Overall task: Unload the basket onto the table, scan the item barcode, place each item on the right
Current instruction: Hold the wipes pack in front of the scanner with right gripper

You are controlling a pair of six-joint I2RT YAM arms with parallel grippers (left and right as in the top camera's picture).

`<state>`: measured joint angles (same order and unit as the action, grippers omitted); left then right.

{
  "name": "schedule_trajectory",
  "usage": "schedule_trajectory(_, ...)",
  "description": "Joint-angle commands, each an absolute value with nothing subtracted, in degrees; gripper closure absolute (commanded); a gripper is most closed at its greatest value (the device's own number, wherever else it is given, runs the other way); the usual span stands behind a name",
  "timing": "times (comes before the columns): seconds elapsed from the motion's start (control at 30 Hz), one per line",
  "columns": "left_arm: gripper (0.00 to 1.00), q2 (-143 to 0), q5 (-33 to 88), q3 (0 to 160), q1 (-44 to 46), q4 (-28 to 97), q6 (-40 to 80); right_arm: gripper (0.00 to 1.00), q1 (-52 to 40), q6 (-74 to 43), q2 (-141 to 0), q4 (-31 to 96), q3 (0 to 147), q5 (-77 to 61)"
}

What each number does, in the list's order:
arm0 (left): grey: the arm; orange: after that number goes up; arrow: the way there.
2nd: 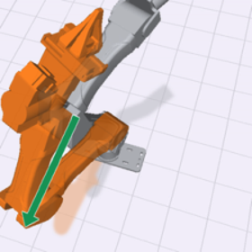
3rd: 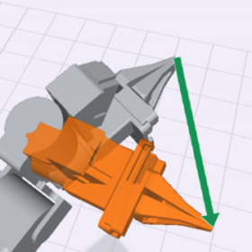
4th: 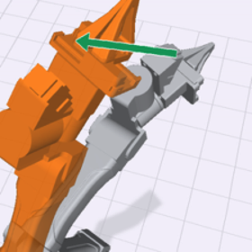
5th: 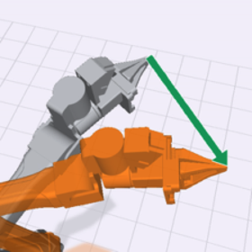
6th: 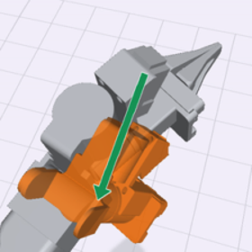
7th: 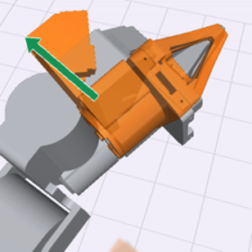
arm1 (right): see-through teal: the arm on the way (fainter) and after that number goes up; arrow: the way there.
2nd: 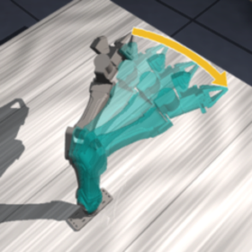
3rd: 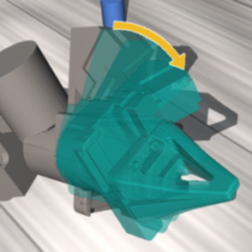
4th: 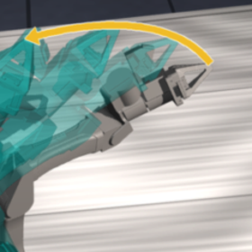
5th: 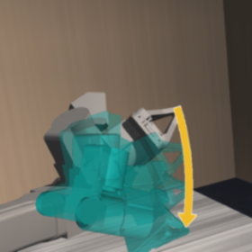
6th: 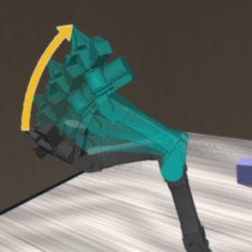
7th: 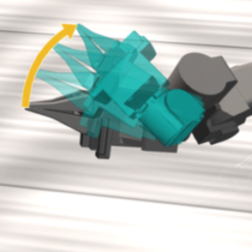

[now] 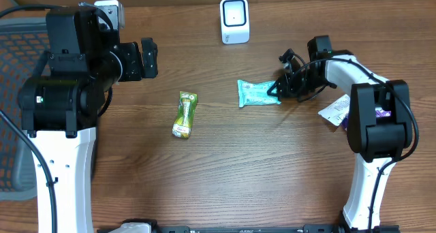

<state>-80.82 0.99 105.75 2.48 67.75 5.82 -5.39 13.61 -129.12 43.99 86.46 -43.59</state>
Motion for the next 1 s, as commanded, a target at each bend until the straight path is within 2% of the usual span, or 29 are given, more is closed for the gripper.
schedule_trajectory(0.0, 0.01, -81.3, 0.7, 106.2, 2.3, 67.7, 5.1, 0.96, -6.5, 7.7, -132.8, 43.5, 82.9, -38.0)
schedule_trajectory(0.13, 0.01, -81.3, 0.7, 106.2, 2.3, 67.7, 5.1, 0.96, -6.0, 6.8, -132.5, 45.8, 84.8, -49.0)
schedule_trajectory(0.27, 0.01, -81.3, 0.7, 106.2, 2.3, 67.7, 5.1, 0.96, -6.1, 4.4, -129.3, 51.5, 89.5, -46.8)
schedule_trajectory(0.43, 0.00, -81.3, 0.7, 106.2, 2.3, 67.7, 5.1, 0.96, -11.0, -4.6, -117.4, 57.2, 101.2, -19.1)
schedule_trajectory(0.63, 0.00, -81.3, 0.7, 106.2, 2.3, 67.7, 5.1, 0.96, -19.4, -5.7, -111.3, 55.3, 115.8, 12.6)
schedule_trajectory(0.67, 0.01, -81.3, 0.7, 106.2, 2.3, 67.7, 5.1, 0.96, -21.4, -4.4, -111.3, 53.4, 117.2, 21.7)
schedule_trajectory(0.8, 0.01, -81.3, 0.7, 106.2, 2.3, 67.7, 5.1, 0.96, -27.1, 4.4, -111.8, 39.8, 116.4, 42.4)
schedule_trajectory(0.97, 0.00, -81.3, 0.7, 106.2, 2.3, 67.7, 5.1, 0.96, -31.7, 26.8, -117.8, 17.9, 116.1, 50.3)
